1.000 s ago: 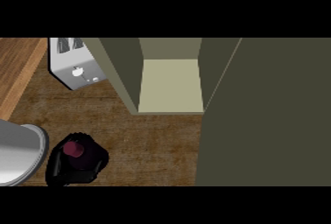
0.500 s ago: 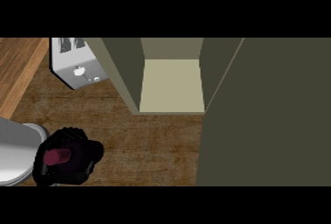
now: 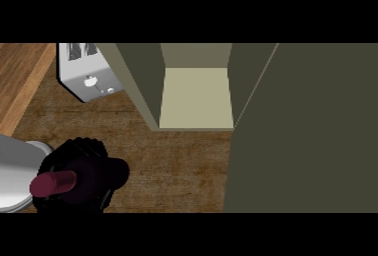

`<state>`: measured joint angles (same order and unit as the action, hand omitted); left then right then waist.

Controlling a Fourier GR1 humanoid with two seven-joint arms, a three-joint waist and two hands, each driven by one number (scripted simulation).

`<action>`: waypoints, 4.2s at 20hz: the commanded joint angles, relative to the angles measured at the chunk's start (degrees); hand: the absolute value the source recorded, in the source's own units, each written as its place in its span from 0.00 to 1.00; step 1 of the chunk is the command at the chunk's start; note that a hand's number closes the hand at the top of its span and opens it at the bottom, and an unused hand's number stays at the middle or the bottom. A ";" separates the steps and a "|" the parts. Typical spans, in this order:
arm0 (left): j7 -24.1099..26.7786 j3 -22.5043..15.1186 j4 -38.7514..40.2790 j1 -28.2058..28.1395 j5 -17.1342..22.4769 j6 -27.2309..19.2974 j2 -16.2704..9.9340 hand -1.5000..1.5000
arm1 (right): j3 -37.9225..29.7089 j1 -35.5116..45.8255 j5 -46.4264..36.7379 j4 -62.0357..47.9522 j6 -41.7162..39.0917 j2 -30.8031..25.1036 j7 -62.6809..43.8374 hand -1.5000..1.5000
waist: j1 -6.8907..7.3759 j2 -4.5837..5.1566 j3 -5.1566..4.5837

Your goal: Pick up the wine, place it into the cabinet and close the cabinet

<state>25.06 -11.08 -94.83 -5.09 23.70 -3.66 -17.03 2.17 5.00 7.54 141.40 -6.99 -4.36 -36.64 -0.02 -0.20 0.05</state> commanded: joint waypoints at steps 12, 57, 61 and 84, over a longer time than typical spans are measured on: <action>-25.80 -11.03 -18.09 9.85 -10.20 -13.58 7.73 1.00 | -5.46 -5.57 8.97 4.64 -3.16 -0.57 0.80 0.00 | -0.51 0.02 0.04; -13.71 -18.91 18.38 35.51 -8.70 -37.91 17.03 1.00 | -1.22 -1.91 4.50 5.03 -2.03 1.05 -1.04 0.00 | -0.68 0.16 -0.06; -10.56 -20.09 19.56 33.31 -9.18 -37.27 17.03 1.00 | -3.29 0.89 6.17 4.86 -0.79 -0.05 -3.32 0.00 | -0.42 0.14 -0.07; -1.68 -4.00 40.96 44.82 -2.98 -26.06 16.97 1.00 | -2.04 3.09 5.80 4.35 0.73 0.97 -4.54 0.00 | -0.64 0.21 -0.08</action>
<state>24.17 -17.22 -56.57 36.97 20.69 -31.81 -0.07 -0.59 7.07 9.84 139.39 -8.53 -4.36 -37.45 -0.81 0.04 0.00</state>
